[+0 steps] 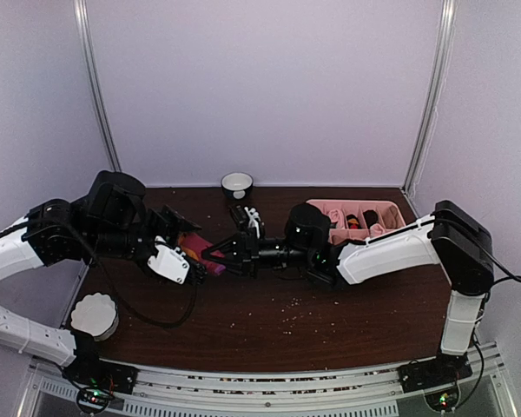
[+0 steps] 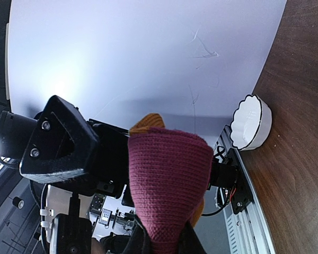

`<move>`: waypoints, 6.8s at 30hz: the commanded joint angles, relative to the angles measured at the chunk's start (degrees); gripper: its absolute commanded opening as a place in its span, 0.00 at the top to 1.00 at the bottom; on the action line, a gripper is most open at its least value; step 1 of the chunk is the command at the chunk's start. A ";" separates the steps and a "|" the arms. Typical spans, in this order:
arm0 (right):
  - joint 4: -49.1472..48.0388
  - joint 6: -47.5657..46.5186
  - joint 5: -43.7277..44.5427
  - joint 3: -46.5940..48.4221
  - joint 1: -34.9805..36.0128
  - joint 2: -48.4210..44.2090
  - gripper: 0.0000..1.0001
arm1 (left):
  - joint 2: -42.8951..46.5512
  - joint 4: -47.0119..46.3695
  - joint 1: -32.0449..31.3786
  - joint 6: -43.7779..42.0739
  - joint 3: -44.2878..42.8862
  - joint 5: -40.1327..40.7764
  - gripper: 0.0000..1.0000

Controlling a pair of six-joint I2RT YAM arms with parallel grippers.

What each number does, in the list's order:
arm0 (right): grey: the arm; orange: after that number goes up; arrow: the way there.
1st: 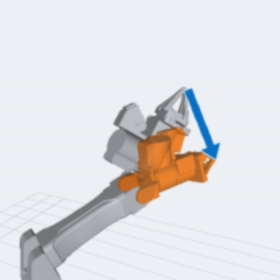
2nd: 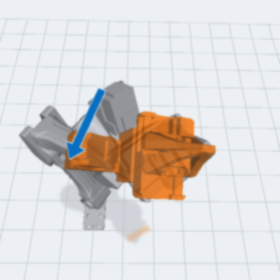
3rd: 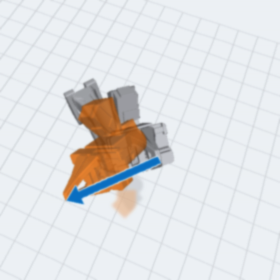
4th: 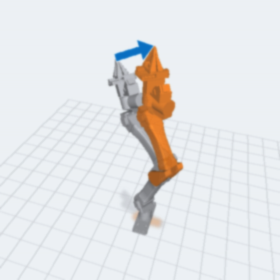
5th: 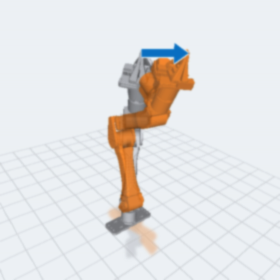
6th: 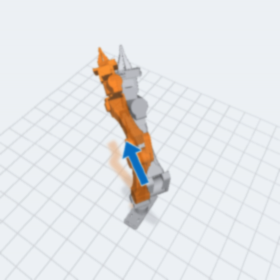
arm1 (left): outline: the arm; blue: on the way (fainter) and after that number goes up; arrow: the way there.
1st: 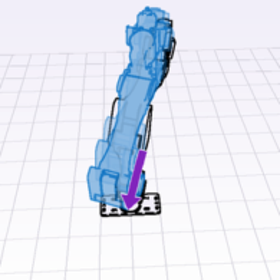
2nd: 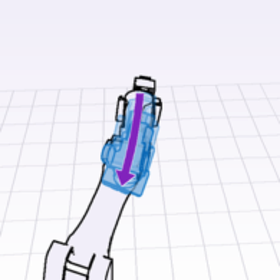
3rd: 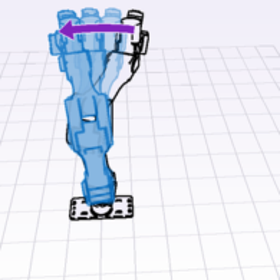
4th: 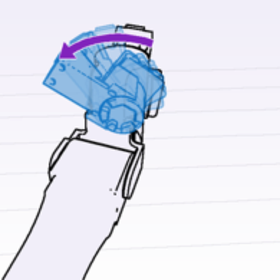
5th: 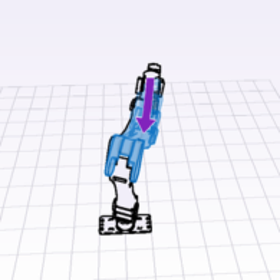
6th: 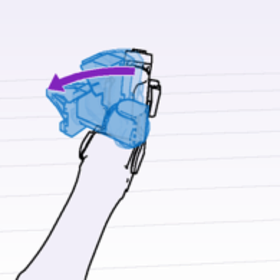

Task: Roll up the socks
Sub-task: Pass from the right arm to the left, then pass from the left arm to the right, then place the sock in the storage box, then reset both arms

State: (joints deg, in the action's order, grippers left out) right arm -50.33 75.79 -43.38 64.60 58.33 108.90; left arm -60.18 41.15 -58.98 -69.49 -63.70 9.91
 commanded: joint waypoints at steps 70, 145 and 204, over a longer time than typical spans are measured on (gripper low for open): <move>29.59 -53.13 22.89 1.91 3.43 -22.01 0.14 | -28.58 28.52 24.31 51.15 -31.63 -66.13 1.00; 78.08 -68.74 51.80 -1.69 -51.21 -21.18 1.00 | -22.48 18.27 47.38 44.28 -16.51 -13.23 0.02; 10.64 -69.84 59.30 -47.60 -54.17 -47.80 0.00 | -20.88 -98.98 65.49 65.01 45.28 -23.69 0.02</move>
State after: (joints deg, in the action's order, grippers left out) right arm -21.71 10.57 14.02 21.93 4.58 60.36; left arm -80.86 -44.34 7.38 -4.45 -18.13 -15.18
